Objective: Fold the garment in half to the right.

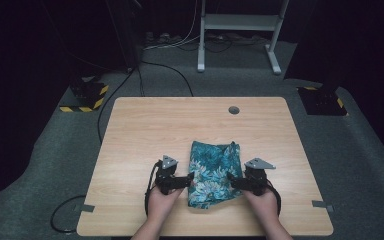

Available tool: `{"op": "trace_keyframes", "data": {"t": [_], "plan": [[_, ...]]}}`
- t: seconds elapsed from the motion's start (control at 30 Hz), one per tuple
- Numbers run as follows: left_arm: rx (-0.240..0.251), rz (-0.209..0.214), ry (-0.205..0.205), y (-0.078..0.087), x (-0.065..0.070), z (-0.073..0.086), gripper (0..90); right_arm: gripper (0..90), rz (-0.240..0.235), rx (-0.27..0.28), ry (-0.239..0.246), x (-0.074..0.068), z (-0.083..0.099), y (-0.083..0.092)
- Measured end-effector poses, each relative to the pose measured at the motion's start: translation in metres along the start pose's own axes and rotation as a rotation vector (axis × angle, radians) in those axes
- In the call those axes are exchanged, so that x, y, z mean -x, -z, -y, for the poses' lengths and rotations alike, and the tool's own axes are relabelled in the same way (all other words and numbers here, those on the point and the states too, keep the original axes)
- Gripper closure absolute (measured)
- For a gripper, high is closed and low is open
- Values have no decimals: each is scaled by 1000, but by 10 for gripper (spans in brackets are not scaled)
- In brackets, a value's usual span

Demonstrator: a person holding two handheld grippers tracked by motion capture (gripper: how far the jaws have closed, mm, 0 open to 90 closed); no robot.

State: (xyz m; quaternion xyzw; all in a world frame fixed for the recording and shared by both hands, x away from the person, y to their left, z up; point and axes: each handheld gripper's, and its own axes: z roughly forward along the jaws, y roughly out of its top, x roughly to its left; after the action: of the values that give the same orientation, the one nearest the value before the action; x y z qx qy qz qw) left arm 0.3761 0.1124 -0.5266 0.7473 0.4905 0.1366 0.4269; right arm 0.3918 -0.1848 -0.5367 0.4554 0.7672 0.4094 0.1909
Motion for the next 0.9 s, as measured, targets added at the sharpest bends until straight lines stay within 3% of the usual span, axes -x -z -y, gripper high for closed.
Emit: {"op": "trace_keyframes", "data": {"t": [0.13,0.37,0.63,0.9], "plan": [[-37,-10,-37,-9,10,-2,424,395,-11,-49,1,-1,0,-5],[-77,-28,-75,-18,17,-1,664,623,11,-64,-18,-1,-1,-5],[-77,-45,-65,-16,14,5,719,671,16,-58,9,-9,0,-7],[-55,-64,-51,7,2,23,712,652,-26,-69,45,-35,-2,-13]]}}
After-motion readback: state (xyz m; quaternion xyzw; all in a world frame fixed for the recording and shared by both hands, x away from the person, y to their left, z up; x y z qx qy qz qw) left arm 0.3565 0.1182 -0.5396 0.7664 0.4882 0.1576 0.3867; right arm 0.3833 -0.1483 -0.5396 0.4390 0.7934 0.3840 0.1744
